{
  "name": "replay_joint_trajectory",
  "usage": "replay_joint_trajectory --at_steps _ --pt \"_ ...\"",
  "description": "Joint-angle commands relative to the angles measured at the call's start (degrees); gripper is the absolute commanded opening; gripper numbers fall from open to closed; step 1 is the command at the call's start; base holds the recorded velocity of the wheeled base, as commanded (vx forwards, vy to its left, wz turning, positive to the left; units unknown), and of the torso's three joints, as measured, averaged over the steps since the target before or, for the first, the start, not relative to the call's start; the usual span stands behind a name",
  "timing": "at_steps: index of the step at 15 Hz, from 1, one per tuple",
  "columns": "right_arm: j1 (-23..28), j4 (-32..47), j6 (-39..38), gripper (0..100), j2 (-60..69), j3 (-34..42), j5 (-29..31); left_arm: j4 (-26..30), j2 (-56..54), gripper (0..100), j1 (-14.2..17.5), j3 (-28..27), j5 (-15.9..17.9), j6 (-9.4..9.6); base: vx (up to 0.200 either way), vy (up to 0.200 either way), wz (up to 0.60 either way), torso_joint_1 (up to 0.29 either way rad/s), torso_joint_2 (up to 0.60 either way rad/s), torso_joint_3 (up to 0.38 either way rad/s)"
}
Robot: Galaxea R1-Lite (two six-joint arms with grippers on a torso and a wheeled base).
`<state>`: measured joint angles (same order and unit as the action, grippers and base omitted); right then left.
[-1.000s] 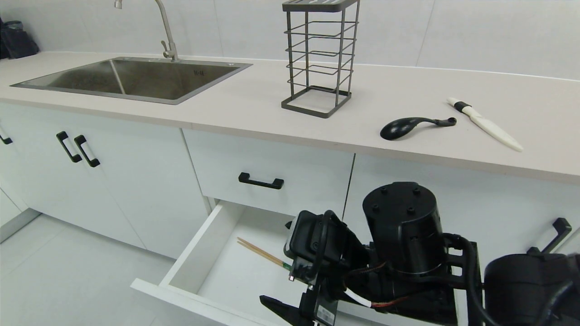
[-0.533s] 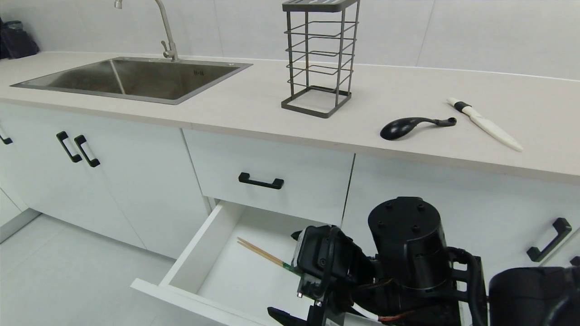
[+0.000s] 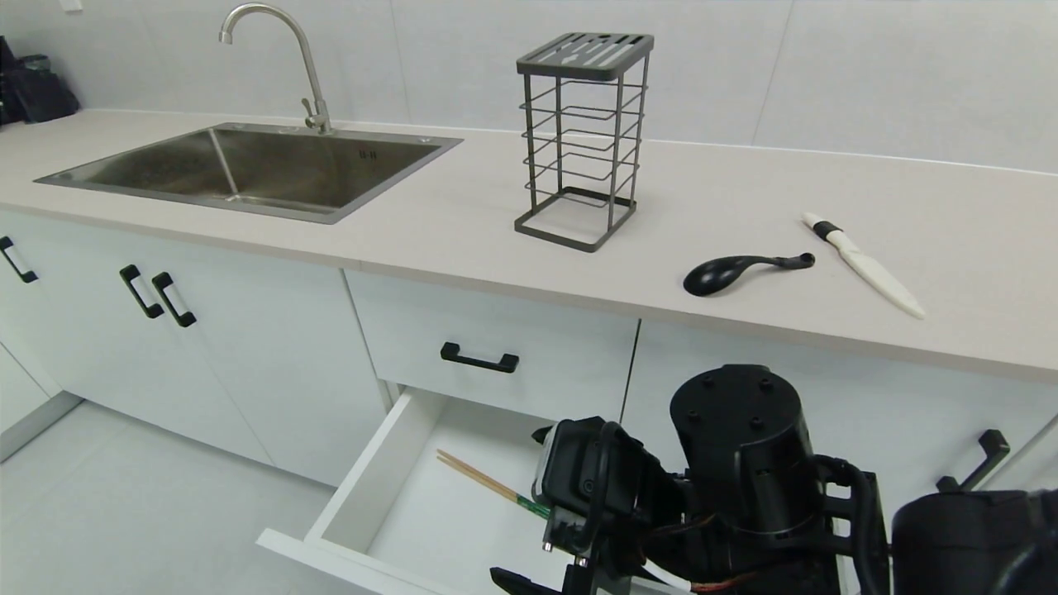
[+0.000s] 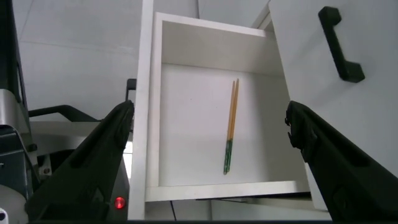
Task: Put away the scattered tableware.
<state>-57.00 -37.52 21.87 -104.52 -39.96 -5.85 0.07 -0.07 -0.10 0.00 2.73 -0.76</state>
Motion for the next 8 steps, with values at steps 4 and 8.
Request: replay_joint_trajectory --at_steps 4,8 --pt "-0.04 -0.01 0.01 100 -0.24 0.06 -0.04 0.01 0.07 100 0.01 0.00 -0.01 -0.04 0.000 0.000 0.00 0.173 -0.48 -0.226" --pt "-0.04 0.08 -0.07 100 -0.77 -0.56 -0.04 0.01 0.07 100 0.01 0.00 -0.01 -0.04 0.000 0.000 0.00 0.287 -0.49 -0.228"
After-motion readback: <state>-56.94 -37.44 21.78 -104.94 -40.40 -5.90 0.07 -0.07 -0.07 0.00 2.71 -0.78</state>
